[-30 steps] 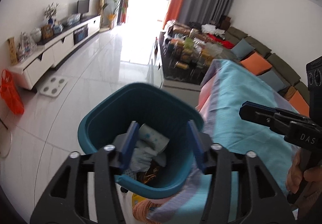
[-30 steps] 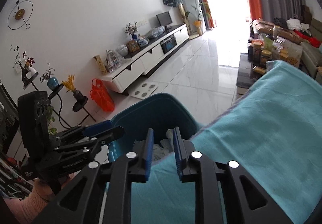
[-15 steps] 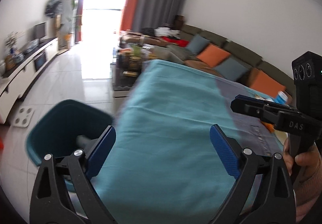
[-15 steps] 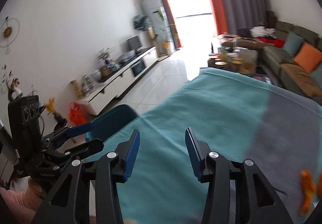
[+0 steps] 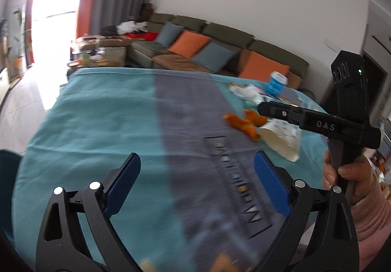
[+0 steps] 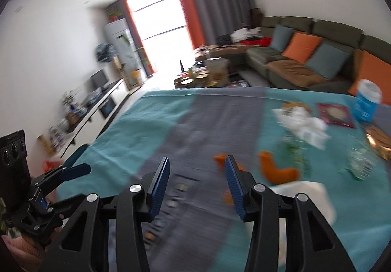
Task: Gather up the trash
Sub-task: 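Move both open tools back over the trash on the blanket, then grasp the second blue-dotted plate with the left tool while the right tool grasps a clear plastic wrapper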
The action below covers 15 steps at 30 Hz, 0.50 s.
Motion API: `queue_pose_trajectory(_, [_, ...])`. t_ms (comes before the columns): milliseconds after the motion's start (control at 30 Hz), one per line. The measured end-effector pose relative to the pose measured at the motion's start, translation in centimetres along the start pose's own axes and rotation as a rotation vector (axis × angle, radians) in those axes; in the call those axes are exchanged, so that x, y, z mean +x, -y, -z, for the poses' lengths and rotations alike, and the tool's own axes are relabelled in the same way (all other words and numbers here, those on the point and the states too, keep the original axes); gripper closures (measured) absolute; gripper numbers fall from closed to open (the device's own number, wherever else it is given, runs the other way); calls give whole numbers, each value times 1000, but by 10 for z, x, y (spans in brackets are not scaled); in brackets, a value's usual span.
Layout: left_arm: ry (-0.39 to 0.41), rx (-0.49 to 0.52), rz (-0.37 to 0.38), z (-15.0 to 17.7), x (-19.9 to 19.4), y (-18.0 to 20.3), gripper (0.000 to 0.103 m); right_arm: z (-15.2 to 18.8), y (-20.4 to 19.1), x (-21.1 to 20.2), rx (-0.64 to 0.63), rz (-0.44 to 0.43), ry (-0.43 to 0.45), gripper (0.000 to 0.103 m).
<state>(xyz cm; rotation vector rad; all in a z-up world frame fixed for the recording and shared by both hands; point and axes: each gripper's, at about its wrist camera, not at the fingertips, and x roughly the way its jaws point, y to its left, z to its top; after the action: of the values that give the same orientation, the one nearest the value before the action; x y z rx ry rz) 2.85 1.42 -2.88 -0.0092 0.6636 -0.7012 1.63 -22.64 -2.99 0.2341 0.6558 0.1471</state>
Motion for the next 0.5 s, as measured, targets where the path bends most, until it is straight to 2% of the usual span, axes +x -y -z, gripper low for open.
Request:
queue_pose_trajectory(200, [-63,12,97,-9,40,36,14,3,47,-19,59,79,38,56])
queue_pose_trajectory(500, [-157,45,234,-15,88,86,24,9,86,-35,117,130,66,56])
